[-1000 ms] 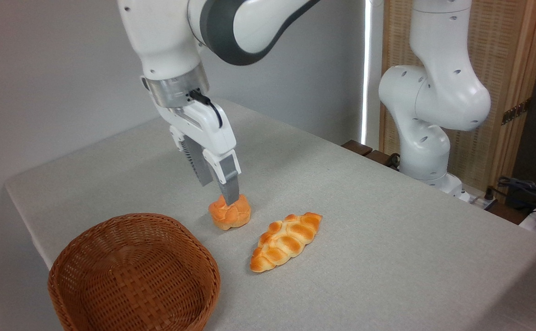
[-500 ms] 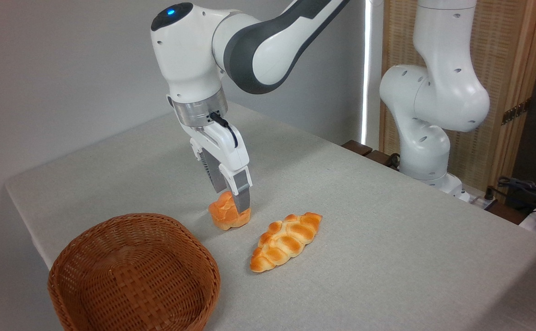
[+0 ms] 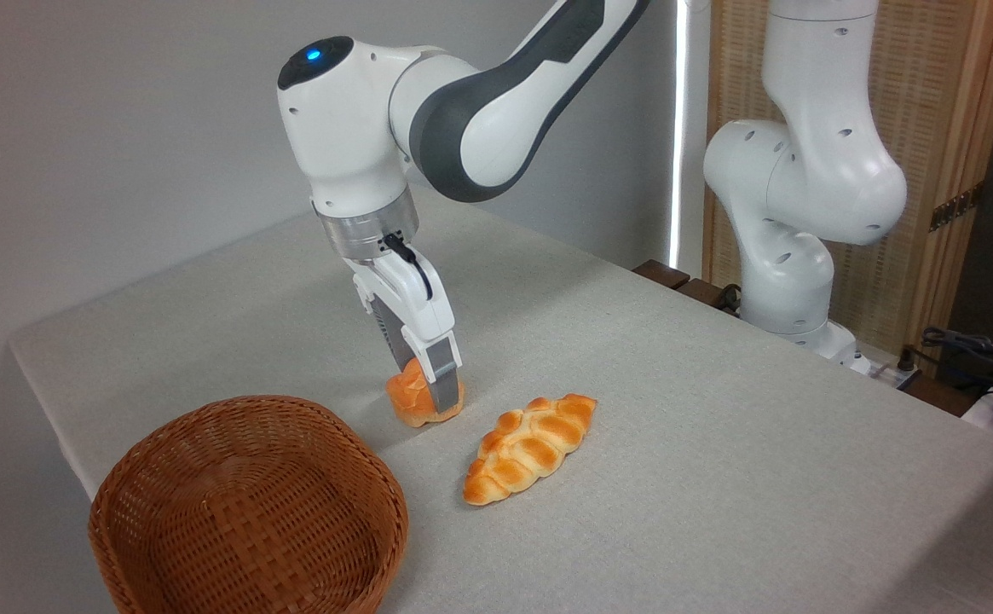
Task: Put bread into the basket
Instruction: 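Close the gripper on the orange bun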
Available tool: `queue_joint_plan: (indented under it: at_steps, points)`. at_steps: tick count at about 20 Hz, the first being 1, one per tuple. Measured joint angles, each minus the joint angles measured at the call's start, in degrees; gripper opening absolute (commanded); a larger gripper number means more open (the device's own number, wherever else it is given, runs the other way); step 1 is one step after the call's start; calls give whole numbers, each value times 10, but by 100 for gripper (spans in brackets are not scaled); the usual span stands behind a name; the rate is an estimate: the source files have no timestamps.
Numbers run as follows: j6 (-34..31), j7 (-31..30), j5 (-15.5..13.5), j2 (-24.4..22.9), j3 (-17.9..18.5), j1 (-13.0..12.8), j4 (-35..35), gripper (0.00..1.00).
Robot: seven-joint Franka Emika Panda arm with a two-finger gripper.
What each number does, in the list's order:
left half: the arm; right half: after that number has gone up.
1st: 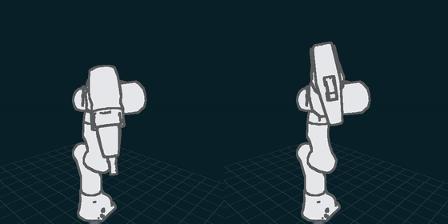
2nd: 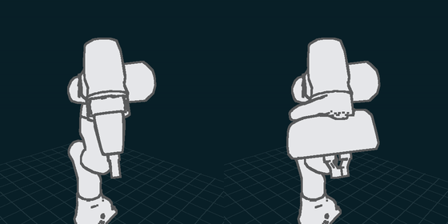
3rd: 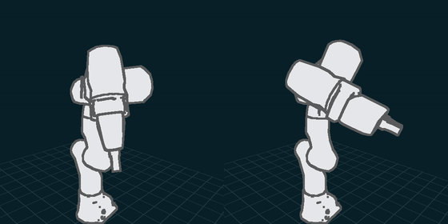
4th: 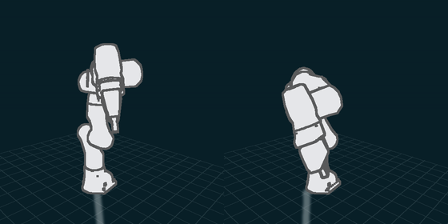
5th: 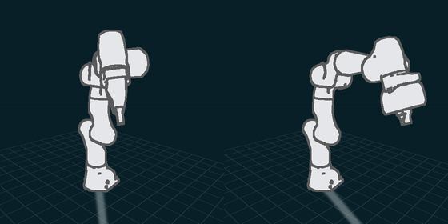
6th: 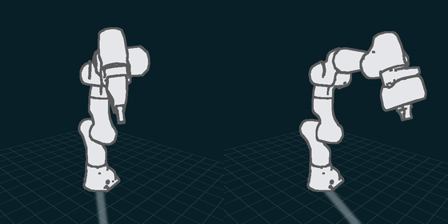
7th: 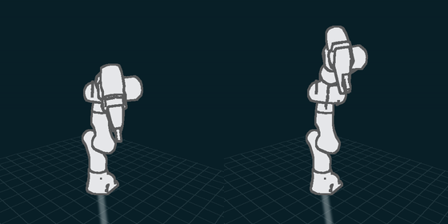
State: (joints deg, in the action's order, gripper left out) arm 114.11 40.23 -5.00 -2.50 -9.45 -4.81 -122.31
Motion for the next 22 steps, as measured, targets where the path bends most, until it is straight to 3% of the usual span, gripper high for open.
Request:
queue_joint_plan:
  at_steps: [1,2,5,6,22]
  points:
    - [1,0,0,2,0,0,0,100]
    - [2,0,0,4,0,0,0,94]
    - [4,3,2,7,0,0,0,55]
    - [5,7,5,8,0,0,0,49]
    - [19,12,9,11,0,-1,4,49]
